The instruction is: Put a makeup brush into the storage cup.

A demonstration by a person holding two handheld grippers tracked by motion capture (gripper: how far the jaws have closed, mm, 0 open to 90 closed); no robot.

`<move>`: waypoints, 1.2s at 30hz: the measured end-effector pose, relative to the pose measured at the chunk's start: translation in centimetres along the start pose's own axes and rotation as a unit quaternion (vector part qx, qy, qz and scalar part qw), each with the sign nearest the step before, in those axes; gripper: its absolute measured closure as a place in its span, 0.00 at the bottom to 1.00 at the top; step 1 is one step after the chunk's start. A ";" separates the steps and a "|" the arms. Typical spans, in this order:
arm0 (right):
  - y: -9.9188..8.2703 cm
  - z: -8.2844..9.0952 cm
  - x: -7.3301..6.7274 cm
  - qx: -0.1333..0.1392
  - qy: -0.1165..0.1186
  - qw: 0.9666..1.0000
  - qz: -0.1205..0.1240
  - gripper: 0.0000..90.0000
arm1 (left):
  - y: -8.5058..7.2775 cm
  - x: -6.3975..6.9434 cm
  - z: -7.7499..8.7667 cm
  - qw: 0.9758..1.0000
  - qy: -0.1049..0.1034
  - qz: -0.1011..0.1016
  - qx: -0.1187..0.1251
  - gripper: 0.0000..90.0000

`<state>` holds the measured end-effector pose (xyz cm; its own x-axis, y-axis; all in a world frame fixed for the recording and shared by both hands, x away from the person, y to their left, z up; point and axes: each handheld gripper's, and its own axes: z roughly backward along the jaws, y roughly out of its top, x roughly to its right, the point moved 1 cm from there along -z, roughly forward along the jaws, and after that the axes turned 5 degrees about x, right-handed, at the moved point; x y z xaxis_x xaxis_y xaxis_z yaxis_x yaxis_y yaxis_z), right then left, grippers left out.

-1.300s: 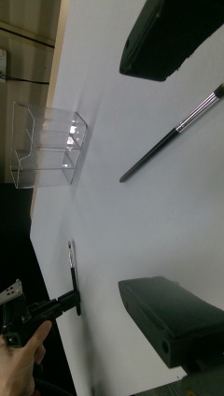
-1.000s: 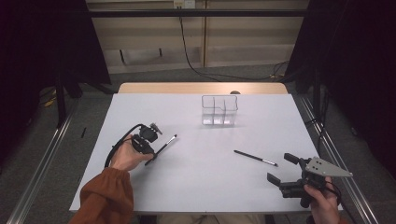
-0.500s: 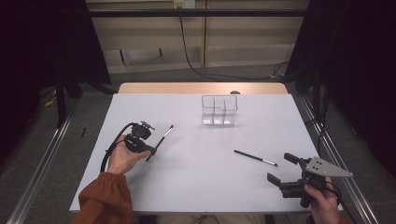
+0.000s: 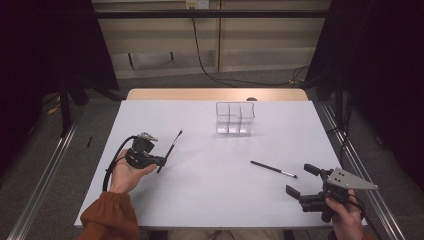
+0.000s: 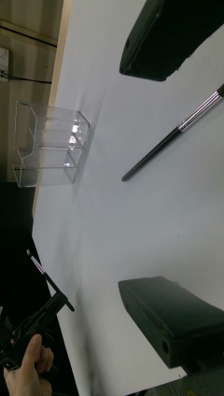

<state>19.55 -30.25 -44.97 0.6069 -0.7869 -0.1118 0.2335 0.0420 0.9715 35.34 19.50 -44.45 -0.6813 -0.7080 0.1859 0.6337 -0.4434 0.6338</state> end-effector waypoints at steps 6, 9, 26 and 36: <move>0.0 0.0 0.0 0.001 0.000 1.000 0.000 0.00 | -0.2 0.0 0.6 0.999 -0.005 -0.007 0.049 0.94; 0.0 0.1 0.0 0.002 -0.001 1.000 0.002 0.00 | -0.4 -0.1 1.0 0.997 -0.013 -0.003 0.073 0.94; 0.0 0.1 -0.1 0.004 0.001 1.000 0.003 0.00 | -1.1 0.2 2.5 0.980 -0.007 -0.013 0.197 0.94; 0.1 0.0 -0.1 0.004 0.004 1.000 0.004 0.00 | -1.3 0.8 3.3 0.970 -0.005 -0.010 0.242 0.94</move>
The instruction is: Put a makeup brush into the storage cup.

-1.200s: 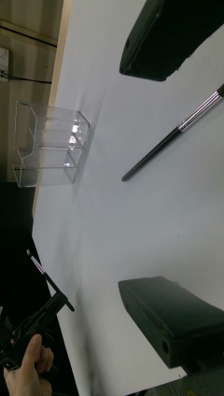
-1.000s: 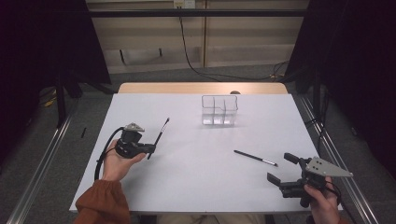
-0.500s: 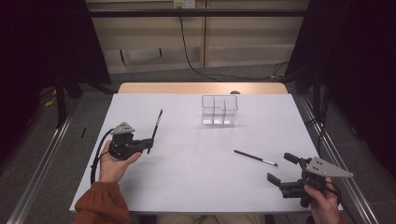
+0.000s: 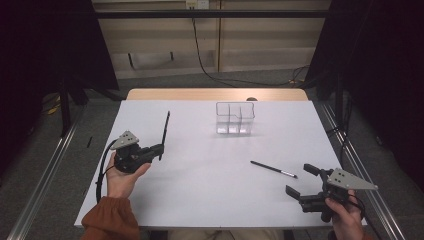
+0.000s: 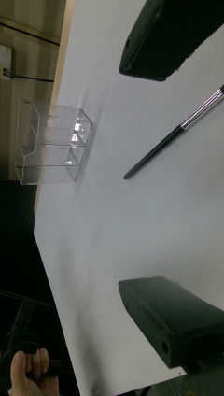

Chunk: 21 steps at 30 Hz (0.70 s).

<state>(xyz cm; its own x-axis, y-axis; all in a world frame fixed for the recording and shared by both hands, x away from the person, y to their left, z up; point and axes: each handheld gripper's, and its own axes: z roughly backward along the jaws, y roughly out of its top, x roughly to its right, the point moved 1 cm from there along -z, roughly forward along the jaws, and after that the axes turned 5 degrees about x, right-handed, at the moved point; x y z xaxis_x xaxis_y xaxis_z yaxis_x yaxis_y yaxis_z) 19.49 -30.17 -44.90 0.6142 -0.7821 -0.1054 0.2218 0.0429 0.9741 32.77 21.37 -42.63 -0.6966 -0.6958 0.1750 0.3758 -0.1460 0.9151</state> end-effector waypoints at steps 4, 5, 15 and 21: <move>0.0 -0.1 -0.1 0.001 0.000 1.000 -0.002 0.00 | 0.0 0.3 0.2 1.000 -0.003 0.000 0.008 0.94; 0.1 -0.1 0.0 0.002 0.000 1.000 -0.002 0.00 | 0.0 0.5 0.2 1.000 -0.004 0.001 0.008 0.94; 0.6 -1.1 -0.6 0.012 0.026 1.000 0.005 0.00 | 0.1 2.0 -0.3 1.000 -0.027 -0.008 0.010 0.94; 0.8 -2.1 -0.9 0.004 0.043 0.999 0.009 0.00 | 0.1 3.0 -0.8 0.999 -0.035 -0.018 0.006 0.94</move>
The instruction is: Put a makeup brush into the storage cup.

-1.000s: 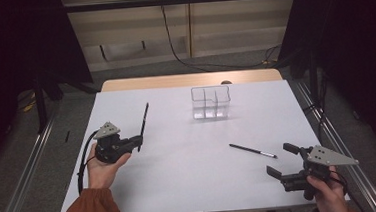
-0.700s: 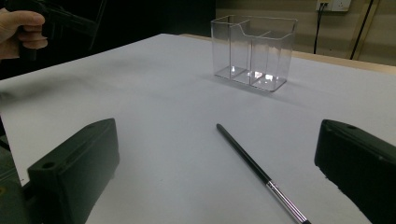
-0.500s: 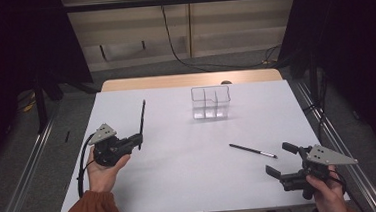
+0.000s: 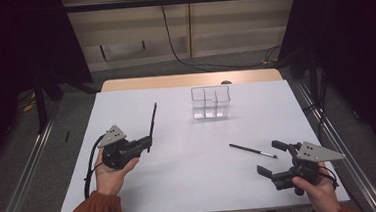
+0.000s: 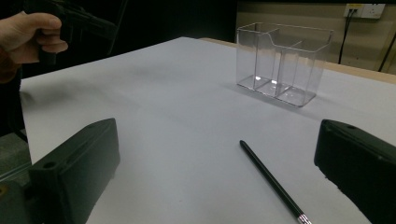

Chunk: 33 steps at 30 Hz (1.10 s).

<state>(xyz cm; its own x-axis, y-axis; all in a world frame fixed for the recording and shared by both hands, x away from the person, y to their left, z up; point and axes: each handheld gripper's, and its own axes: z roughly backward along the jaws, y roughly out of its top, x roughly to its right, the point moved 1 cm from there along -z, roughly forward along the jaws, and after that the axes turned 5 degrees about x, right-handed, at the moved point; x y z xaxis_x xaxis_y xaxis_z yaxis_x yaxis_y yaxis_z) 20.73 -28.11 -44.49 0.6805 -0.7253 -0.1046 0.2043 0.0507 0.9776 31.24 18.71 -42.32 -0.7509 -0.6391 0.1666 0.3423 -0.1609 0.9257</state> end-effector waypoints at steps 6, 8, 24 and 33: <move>0.5 -1.4 -0.2 0.011 0.009 1.000 -0.001 0.00 | 0.0 0.7 -0.6 1.000 -0.008 -0.004 -0.004 0.94; 0.8 -2.0 -0.5 0.012 0.014 1.000 0.003 0.00 | 0.0 1.0 -0.7 1.000 -0.013 -0.008 -0.006 0.94; 4.0 -7.6 -1.6 0.008 0.081 0.997 0.020 0.03 | 0.0 2.7 -1.9 0.999 -0.038 -0.014 -0.013 0.94; 5.6 -10.0 -2.7 0.008 0.120 0.992 0.028 0.02 | 0.3 4.4 -2.8 0.998 -0.064 -0.022 -0.014 0.94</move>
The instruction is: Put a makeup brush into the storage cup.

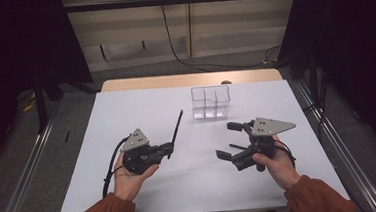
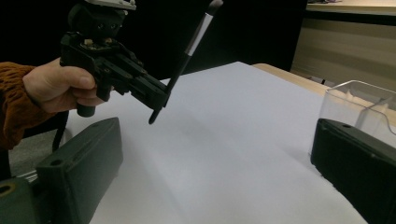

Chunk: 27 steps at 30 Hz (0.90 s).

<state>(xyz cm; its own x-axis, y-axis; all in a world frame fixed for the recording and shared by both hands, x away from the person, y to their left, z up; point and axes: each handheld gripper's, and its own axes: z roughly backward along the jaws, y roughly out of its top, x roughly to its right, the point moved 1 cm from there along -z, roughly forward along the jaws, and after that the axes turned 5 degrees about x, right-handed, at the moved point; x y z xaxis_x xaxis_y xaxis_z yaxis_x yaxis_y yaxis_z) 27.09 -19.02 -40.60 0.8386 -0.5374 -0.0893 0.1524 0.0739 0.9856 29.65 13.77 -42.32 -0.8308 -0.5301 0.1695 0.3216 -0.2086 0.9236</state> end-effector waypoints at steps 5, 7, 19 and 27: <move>0.8 -1.2 0.3 -0.003 0.006 1.000 0.002 0.01 | 0.4 0.3 -1.1 1.000 -0.006 -0.002 0.001 0.94; 1.2 -1.7 0.5 -0.009 0.007 1.000 0.004 0.01 | 0.7 0.5 -1.5 1.000 -0.009 -0.008 -0.002 0.94; 3.4 -3.5 1.4 0.004 0.012 1.000 0.013 0.05 | 2.0 1.6 -2.7 0.999 -0.021 -0.024 -0.003 0.94; 3.7 -5.6 1.2 -0.014 0.025 1.000 -0.006 0.06 | 2.4 1.7 -4.1 0.999 -0.026 -0.026 0.007 0.94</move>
<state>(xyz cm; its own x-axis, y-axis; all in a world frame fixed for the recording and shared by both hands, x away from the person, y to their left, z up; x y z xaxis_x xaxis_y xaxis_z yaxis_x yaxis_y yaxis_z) 31.61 -14.69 -37.92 0.8618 -0.4955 -0.1083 0.1755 0.0911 0.9803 30.88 8.98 -41.19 -0.8692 -0.4750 0.1377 0.2702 -0.2228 0.9367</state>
